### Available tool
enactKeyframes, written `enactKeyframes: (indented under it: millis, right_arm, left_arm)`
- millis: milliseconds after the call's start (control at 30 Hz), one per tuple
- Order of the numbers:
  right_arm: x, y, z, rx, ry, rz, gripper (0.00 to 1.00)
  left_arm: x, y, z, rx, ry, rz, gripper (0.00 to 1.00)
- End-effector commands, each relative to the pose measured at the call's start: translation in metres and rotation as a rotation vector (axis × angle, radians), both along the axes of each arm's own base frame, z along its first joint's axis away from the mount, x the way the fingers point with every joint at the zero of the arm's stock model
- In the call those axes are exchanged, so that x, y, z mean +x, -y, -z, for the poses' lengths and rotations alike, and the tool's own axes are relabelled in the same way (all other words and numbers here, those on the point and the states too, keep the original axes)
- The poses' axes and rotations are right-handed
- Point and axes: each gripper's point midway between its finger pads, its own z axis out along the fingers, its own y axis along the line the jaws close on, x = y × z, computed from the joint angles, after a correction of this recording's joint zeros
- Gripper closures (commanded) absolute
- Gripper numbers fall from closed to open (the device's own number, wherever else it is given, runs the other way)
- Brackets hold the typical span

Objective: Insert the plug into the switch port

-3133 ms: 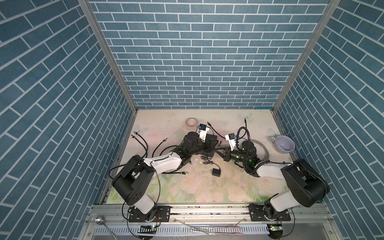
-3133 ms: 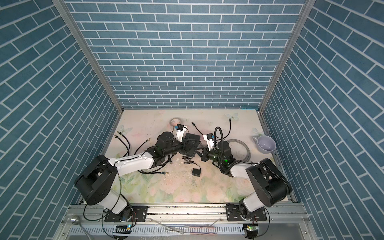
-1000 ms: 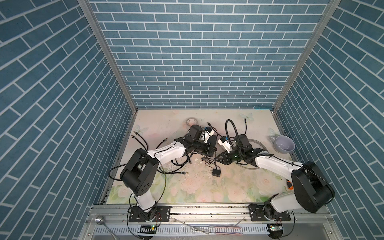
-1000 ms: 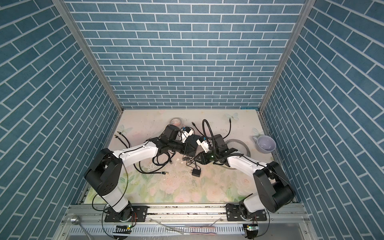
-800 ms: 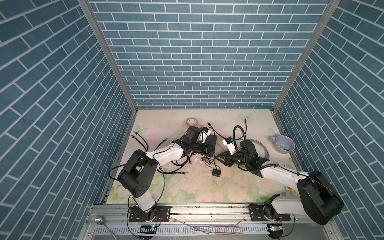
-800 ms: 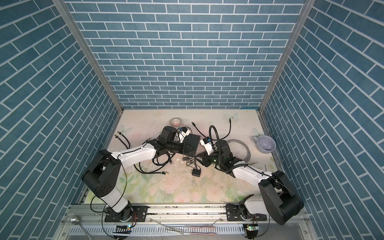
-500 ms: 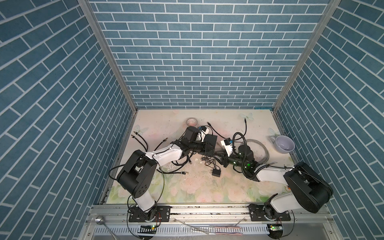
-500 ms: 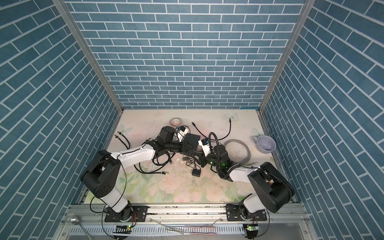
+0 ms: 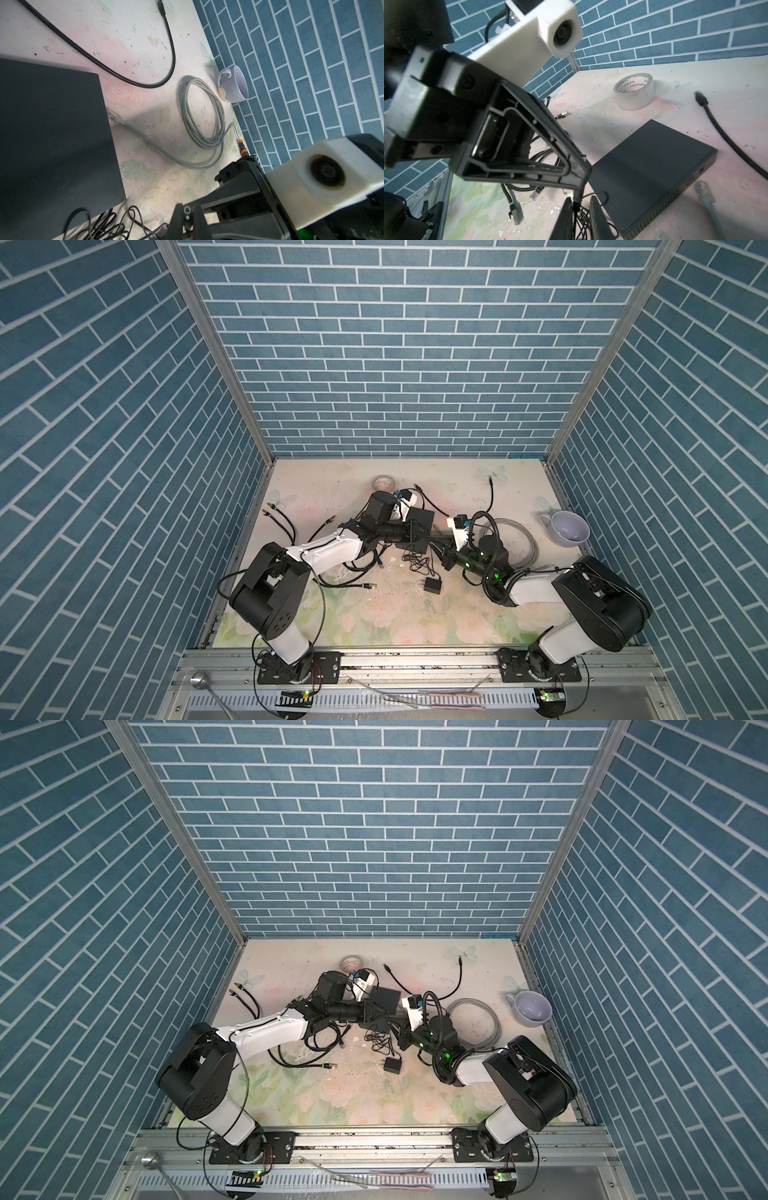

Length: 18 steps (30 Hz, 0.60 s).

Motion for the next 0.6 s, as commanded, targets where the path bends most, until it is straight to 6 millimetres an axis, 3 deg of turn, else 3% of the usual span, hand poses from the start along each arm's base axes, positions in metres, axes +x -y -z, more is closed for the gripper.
enactKeyframes:
  millis: [0,167,400,433,567]
  right_arm:
    - [-0.002,-0.004,-0.007,0.029,0.021,-0.015,0.84]
    - [-0.001,-0.007,-0.008,0.043,0.023,-0.021,0.84]
    - [-0.002,-0.006,-0.010,0.060,0.020,-0.018,0.99]
    - [-0.003,-0.005,-0.009,0.058,0.015,-0.019,0.99]
    - [-0.006,-0.002,0.006,-0.001,-0.055,-0.011,1.00]
  left_arm:
    - [-0.002,-0.002,-0.010,-0.030,0.010,0.004,1.00]
    - [-0.003,-0.002,-0.010,-0.036,0.005,0.004,1.00]
    - [-0.003,-0.003,-0.006,-0.030,-0.001,-0.004,0.98]
    - [-0.003,-0.004,-0.006,-0.028,-0.002,-0.007,0.96]
    - [0.007,-0.019,0.001,0.041,0.015,-0.065,0.62]
